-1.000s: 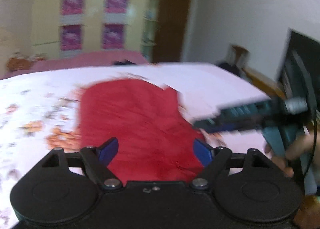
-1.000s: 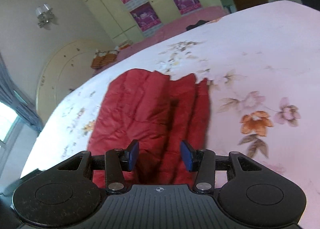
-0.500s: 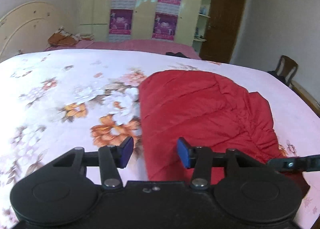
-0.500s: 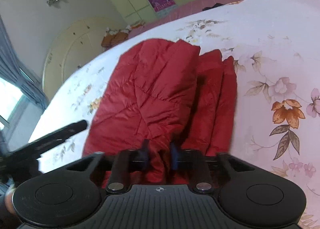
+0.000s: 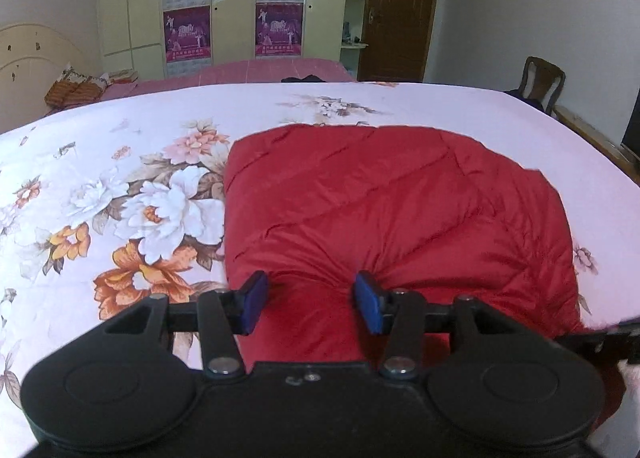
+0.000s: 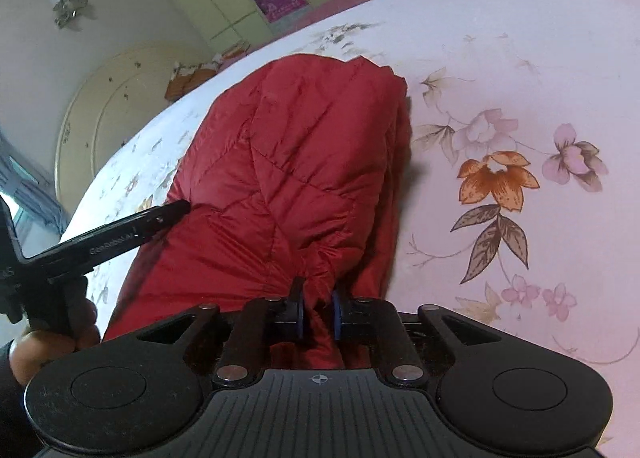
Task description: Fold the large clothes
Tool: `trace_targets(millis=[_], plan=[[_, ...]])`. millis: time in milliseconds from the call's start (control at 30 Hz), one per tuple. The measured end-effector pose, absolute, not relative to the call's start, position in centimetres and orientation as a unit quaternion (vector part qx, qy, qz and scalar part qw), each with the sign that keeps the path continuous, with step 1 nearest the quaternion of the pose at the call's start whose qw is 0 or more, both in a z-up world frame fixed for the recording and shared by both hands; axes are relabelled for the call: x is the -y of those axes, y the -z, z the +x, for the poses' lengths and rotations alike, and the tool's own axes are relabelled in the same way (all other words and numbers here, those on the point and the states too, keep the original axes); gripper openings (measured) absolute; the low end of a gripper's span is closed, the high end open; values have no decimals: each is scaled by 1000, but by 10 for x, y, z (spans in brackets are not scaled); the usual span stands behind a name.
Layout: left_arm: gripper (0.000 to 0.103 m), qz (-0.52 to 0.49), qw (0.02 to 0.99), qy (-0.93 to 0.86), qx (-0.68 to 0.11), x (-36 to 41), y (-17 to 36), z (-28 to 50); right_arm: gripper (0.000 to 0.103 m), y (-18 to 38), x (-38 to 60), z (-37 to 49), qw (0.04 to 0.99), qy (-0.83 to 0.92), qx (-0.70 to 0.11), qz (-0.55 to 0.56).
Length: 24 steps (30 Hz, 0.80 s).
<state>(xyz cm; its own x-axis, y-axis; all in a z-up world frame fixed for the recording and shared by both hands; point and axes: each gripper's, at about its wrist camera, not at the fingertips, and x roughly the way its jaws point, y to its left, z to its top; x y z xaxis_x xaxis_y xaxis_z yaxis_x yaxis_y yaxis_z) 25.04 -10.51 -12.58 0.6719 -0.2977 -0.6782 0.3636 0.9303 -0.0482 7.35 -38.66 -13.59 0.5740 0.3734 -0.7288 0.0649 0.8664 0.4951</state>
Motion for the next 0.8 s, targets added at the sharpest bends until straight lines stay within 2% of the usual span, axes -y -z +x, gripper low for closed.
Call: trace_targets(millis=[33, 67, 200, 333, 567, 800], plan=[[48, 47, 913, 184, -361, 104, 124, 249, 28, 128, 389, 73, 859, -77, -450, 231], [47, 47, 913, 187, -360, 102, 123, 249, 35, 118, 391, 73, 870, -65, -438, 218], [46, 50, 909, 206, -357, 99, 115, 252, 35, 73, 390, 75, 910, -35, -369, 184], [46, 44, 905, 222, -360, 97, 109, 262, 35, 60, 368, 114, 922, -39, -352, 157], [46, 16, 908, 215, -359, 92, 107, 302, 35, 90, 344, 177, 917, 8, -370, 146], [50, 9, 896, 205, -393, 97, 134, 333, 35, 133, 341, 193, 907, 50, -400, 123]])
